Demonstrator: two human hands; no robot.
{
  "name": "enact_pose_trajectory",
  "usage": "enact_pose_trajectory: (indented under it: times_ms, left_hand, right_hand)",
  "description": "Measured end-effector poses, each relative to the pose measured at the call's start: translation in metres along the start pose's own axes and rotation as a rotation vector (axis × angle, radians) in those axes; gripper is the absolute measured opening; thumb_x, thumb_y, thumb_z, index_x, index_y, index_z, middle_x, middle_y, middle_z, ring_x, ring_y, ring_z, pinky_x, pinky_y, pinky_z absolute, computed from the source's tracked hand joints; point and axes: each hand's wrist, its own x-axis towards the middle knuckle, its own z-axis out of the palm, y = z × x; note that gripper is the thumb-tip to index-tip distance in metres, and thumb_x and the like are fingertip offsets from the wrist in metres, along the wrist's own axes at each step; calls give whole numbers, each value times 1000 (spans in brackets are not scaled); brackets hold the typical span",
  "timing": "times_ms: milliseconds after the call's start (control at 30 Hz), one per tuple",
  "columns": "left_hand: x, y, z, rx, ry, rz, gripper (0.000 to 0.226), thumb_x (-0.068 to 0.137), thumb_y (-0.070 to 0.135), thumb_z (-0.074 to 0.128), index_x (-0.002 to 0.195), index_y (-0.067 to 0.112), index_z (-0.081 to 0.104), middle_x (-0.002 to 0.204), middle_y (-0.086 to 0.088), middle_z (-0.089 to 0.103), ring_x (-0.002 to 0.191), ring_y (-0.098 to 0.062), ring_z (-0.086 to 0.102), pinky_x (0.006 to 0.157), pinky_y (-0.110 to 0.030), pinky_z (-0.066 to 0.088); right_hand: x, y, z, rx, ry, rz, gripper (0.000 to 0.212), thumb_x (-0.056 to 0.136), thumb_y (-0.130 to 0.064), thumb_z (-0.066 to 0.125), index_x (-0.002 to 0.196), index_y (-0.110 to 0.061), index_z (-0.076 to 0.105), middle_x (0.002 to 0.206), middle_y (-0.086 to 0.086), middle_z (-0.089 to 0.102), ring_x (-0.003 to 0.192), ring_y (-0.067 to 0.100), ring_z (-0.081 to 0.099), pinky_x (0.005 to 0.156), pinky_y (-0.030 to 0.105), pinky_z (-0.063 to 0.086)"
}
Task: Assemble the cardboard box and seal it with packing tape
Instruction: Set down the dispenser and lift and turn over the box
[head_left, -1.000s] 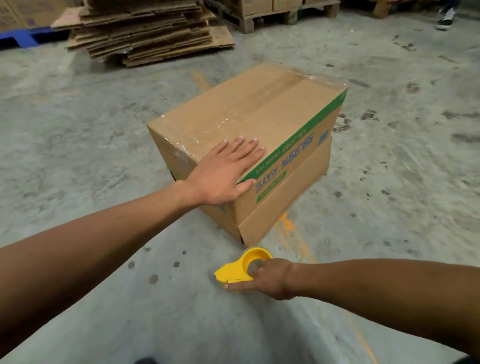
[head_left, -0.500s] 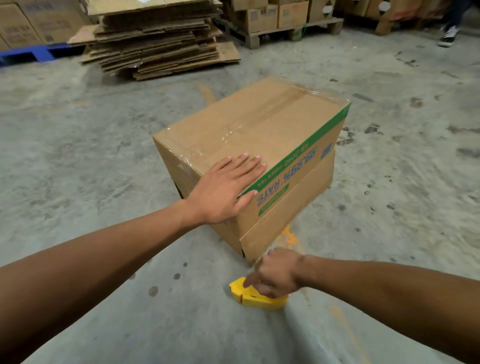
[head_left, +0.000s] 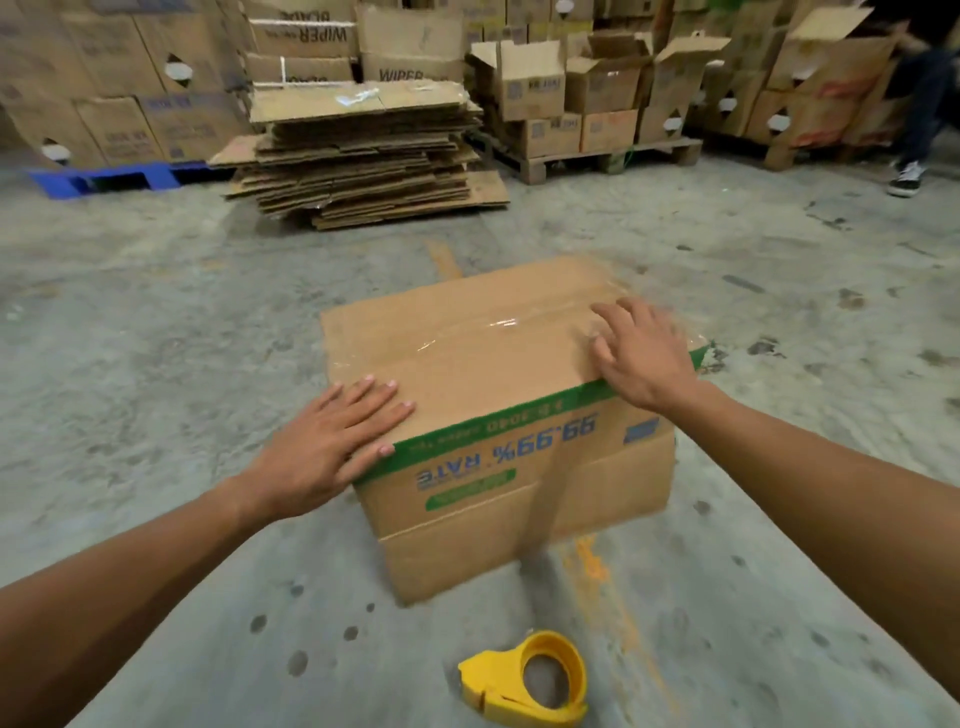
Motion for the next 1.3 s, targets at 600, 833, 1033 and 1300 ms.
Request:
enact_pose_trajectory:
  times_ms: [600, 833, 1033, 1300]
  left_hand:
    - [17, -50, -21, -610, 280, -935, 49, 95, 31, 48, 140, 12, 50, 142, -9, 50, 131, -26, 44, 110, -38, 31]
    - [56, -80, -43, -612, -128, -815, 62, 99, 43, 42, 151, 12, 29, 152, -11, 37, 137, -31, 38, 110, -38, 29]
    - [62, -84, -27, -912, -66, -876, 75, 97, 51, 45, 155, 32, 3, 163, 5, 9, 143, -21, 28, 105, -33, 30]
    - [27, -78, -40, -1094, 7, -918, 77, 93, 46, 56, 153, 40, 9, 144, 7, 40, 90, -10, 55, 69, -28, 46]
  right_hand:
    - [-7, 7, -13, 249, -474, 421, 77, 91, -67, 34, 153, -27, 14, 145, 15, 46, 115, 39, 56, 82, 42, 49]
    - [31, 4, -12, 362, -377, 318, 72, 97, -45, 47, 152, -8, 19, 161, 12, 19, 143, 32, 28, 114, 40, 24]
    - [31, 5, 2, 633, -279, 454, 83, 94, -44, 56, 155, -11, 12, 160, 7, 25, 140, 27, 35, 110, 34, 29]
    - [11, -14, -16, 828, -353, 512, 88, 92, -38, 62, 157, -24, 5, 155, 5, 33, 94, 20, 57, 67, 28, 44]
